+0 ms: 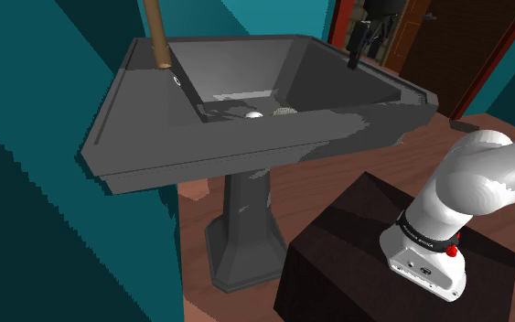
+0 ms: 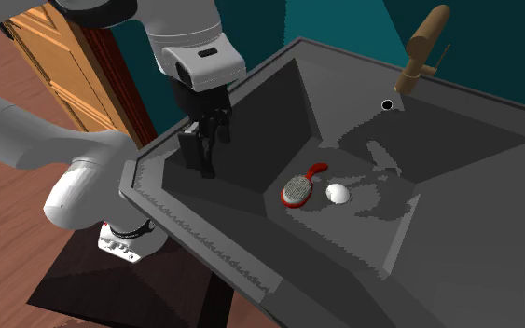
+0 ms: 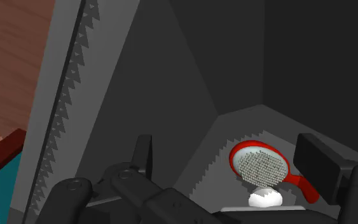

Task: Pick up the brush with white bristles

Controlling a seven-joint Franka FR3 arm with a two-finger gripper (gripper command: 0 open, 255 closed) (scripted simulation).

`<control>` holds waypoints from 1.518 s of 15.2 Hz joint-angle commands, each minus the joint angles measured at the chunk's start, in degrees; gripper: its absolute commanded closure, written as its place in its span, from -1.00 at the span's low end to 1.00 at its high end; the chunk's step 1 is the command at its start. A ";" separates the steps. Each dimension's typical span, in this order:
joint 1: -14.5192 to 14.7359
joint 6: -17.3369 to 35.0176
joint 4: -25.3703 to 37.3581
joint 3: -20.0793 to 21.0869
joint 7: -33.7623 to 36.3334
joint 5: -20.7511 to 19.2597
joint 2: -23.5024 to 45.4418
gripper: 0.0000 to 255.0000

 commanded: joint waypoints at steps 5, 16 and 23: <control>3.23 5.29 0.72 -3.28 -8.91 0.41 7.75 -1.00; 11.52 14.74 7.72 -8.31 -34.00 5.37 30.60 -1.00; 13.91 17.86 10.44 -8.19 -43.58 8.14 39.48 -1.00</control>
